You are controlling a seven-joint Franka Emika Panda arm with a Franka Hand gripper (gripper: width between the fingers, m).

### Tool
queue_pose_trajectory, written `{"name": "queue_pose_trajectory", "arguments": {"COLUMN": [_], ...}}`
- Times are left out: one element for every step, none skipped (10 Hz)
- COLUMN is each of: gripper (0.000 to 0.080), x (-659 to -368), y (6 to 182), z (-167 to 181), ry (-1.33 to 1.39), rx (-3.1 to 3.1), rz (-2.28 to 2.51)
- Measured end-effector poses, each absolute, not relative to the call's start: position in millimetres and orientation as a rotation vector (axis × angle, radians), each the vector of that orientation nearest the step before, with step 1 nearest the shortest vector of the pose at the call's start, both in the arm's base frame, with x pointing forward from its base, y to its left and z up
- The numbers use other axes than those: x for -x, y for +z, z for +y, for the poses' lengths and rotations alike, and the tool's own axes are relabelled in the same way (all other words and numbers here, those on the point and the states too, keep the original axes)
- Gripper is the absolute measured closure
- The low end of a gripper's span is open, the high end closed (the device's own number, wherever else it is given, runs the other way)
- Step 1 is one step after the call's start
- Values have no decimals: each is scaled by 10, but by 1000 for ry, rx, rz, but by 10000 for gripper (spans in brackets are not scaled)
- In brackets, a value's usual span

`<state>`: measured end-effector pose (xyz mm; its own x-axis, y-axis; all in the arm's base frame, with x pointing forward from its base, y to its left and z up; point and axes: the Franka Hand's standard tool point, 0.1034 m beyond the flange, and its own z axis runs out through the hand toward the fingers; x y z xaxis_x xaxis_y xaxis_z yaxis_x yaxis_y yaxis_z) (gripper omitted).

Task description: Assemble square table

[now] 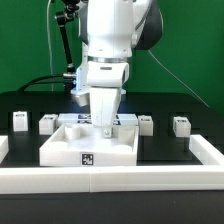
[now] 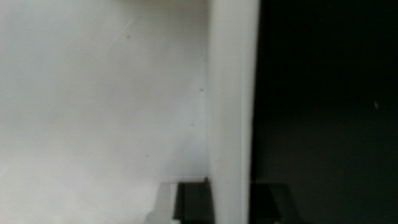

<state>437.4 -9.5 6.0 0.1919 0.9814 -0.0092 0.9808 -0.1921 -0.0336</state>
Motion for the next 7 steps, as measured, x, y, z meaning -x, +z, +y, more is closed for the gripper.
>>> {"name": "queue_pose_trajectory", "arguments": {"gripper": [742,742,742,742,742,742,742], "x": [-4374,-4374,-4374,-4382,-4401,-4399,-4400], "y": [61,61,61,64,71,67,67], "z": [-95,-95,-95,-92,-65,-26,-15], "ry": [44,44,44,44,41,43,42], "rx": [2410,2410,2410,2375,2313,2273,2248], "rz": [-1984,-1984,-1984,-2028,-2107,-2151,-2176]}}
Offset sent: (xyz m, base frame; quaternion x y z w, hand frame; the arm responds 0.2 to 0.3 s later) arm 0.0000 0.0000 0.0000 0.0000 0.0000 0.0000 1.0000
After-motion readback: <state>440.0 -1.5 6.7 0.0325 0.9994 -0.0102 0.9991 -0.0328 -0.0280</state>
